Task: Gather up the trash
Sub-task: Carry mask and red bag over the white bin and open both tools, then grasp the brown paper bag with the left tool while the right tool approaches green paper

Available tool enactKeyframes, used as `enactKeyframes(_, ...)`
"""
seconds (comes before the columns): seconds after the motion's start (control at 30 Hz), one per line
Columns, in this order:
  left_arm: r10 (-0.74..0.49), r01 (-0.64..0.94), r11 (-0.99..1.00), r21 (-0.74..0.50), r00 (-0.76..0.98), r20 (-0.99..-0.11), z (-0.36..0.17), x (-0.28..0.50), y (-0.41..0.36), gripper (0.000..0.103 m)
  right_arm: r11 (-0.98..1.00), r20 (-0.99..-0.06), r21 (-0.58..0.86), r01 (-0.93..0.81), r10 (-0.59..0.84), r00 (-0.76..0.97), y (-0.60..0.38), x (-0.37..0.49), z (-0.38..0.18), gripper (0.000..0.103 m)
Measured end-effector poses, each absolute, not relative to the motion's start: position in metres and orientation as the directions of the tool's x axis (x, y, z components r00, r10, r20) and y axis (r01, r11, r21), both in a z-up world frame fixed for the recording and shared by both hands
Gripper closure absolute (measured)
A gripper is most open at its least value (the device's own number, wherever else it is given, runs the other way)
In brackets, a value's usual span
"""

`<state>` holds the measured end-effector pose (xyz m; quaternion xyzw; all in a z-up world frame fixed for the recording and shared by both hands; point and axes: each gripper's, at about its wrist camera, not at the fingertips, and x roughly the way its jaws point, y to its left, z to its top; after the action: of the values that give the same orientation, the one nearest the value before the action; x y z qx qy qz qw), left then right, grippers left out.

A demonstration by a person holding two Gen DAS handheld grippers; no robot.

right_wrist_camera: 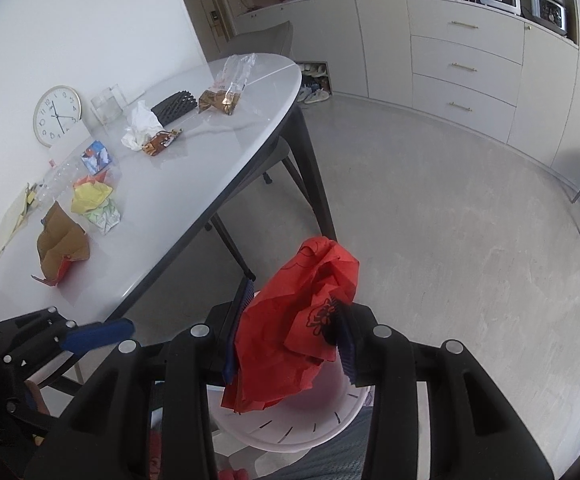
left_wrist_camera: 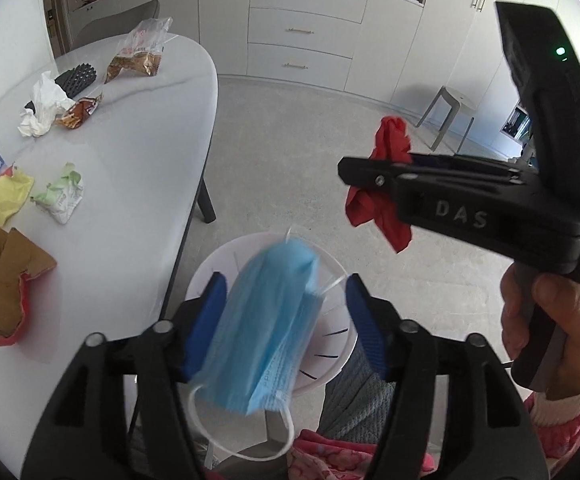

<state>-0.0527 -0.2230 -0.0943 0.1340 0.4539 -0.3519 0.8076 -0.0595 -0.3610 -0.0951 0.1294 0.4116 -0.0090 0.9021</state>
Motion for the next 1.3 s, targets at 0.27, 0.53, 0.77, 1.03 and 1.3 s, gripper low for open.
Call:
enactKeyframes(0.27,-0.453,0.689,0.721,-0.072,0.389,-0.802,-0.075,-0.059,-0.215,0.027,0.964,-0.755,0.239,0.118,0.108,0.646,-0.356,-0.057,-0.1,0.063)
enactKeyframes(0.53,-0.449,0.645,0.762,-0.056,0.464,-0.764,-0.048,-0.056,-0.185,0.019,0.968,-0.792,0.24,0.079,0.148,0.592,-0.334,-0.052,-0.109,0.04)
enactKeyframes(0.77,-0.443,0.609,0.792,-0.045,0.522,-0.729,-0.032,-0.05,-0.158,0.014,0.969,-0.764,0.207,0.136,0.073,0.642,-0.324,-0.057,-0.088,0.004)
enactKeyframes(1.03,-0.432,0.565,0.825,-0.037,0.586,-0.685,-0.014,-0.043,-0.129,0.012,0.964,-0.685,0.159,0.212,-0.047,0.727,-0.321,-0.054,-0.05,0.002)
enactKeyframes(1.3,-0.361,0.457,0.889,-0.02,0.674,-0.645,0.001,-0.026,-0.075,0.008,0.972,-0.62,0.167,0.163,-0.025,0.784,-0.298,-0.042,-0.024,0.002)
